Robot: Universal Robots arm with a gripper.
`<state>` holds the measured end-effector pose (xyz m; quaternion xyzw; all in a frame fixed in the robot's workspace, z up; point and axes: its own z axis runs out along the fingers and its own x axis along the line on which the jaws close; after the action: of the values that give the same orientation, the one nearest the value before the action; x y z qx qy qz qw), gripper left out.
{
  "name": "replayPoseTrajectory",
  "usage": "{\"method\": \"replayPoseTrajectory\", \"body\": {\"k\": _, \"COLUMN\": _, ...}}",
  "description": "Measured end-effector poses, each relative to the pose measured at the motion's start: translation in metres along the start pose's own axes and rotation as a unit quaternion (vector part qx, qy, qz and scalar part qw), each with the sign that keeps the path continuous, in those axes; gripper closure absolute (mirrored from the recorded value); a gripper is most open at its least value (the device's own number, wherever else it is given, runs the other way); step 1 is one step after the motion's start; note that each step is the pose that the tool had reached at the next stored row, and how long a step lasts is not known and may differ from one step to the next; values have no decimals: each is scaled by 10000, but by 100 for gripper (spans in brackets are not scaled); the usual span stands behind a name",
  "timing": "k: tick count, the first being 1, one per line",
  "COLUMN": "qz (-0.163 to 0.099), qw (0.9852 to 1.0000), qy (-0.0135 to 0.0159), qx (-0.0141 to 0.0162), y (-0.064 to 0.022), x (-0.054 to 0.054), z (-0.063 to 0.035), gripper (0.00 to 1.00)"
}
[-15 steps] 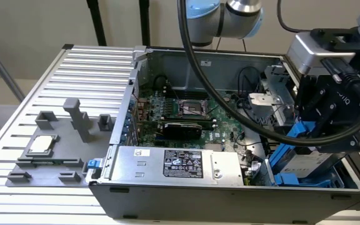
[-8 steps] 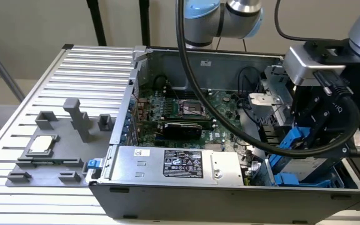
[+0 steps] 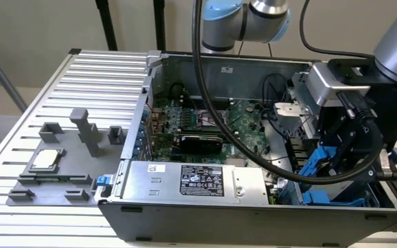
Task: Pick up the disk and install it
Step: 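Insert the first disk wire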
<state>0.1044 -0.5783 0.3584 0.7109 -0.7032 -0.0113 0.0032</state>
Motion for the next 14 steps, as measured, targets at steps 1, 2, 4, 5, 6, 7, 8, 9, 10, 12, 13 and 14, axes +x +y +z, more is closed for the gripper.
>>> {"method": "replayPoseTrajectory", "body": {"k": 1, "qz": 0, "qw": 10000, "qy": 0, "qx": 0, "y": 0, "x": 0, "z": 17, "gripper": 100}}
{"method": "replayPoseTrajectory", "body": {"k": 2, "qz": 0, "qw": 10000, "qy": 0, "qx": 0, "y": 0, "x": 0, "z": 36, "gripper": 100}}
{"method": "replayPoseTrajectory", "body": {"k": 4, "qz": 1, "qw": 10000, "qy": -1, "qx": 0, "y": 0, "x": 1, "z": 72, "gripper": 100}}
{"method": "replayPoseTrajectory", "body": {"k": 5, "qz": 1, "qw": 10000, "qy": -1, "qx": 0, "y": -1, "x": 1, "z": 90, "gripper": 100}}
{"method": "replayPoseTrajectory", "body": {"k": 6, "qz": 1, "qw": 10000, "qy": 0, "qx": 0, "y": -1, "x": 1, "z": 106, "gripper": 100}}
{"method": "replayPoseTrajectory", "body": {"k": 7, "qz": 0, "qw": 10000, "qy": -2, "qx": 2, "y": -2, "x": 1, "z": 124, "gripper": 100}}
{"method": "replayPoseTrajectory", "body": {"k": 8, "qz": 0, "qw": 10000, "qy": -1, "qx": 1, "y": -2, "x": 2, "z": 138, "gripper": 0}}
{"method": "replayPoseTrajectory", "body": {"k": 9, "qz": 0, "qw": 10000, "qy": -1, "qx": 0, "y": -2, "x": 1, "z": 146, "gripper": 0}}
{"method": "replayPoseTrajectory", "body": {"k": 10, "qz": 0, "qw": 10000, "qy": 0, "qx": 0, "y": -2, "x": 2, "z": 147, "gripper": 0}}
{"method": "replayPoseTrajectory", "body": {"k": 12, "qz": 0, "qw": 10000, "qy": -8, "qx": 0, "y": -2, "x": 2, "z": 146, "gripper": 0}}
{"method": "replayPoseTrajectory", "body": {"k": 13, "qz": 1, "qw": 10000, "qy": -14, "qx": 0, "y": -4, "x": 2, "z": 143, "gripper": 0}}
{"method": "replayPoseTrajectory", "body": {"k": 14, "qz": 1, "qw": 10000, "qy": -20, "qx": 0, "y": -10, "x": 2, "z": 133, "gripper": 0}}
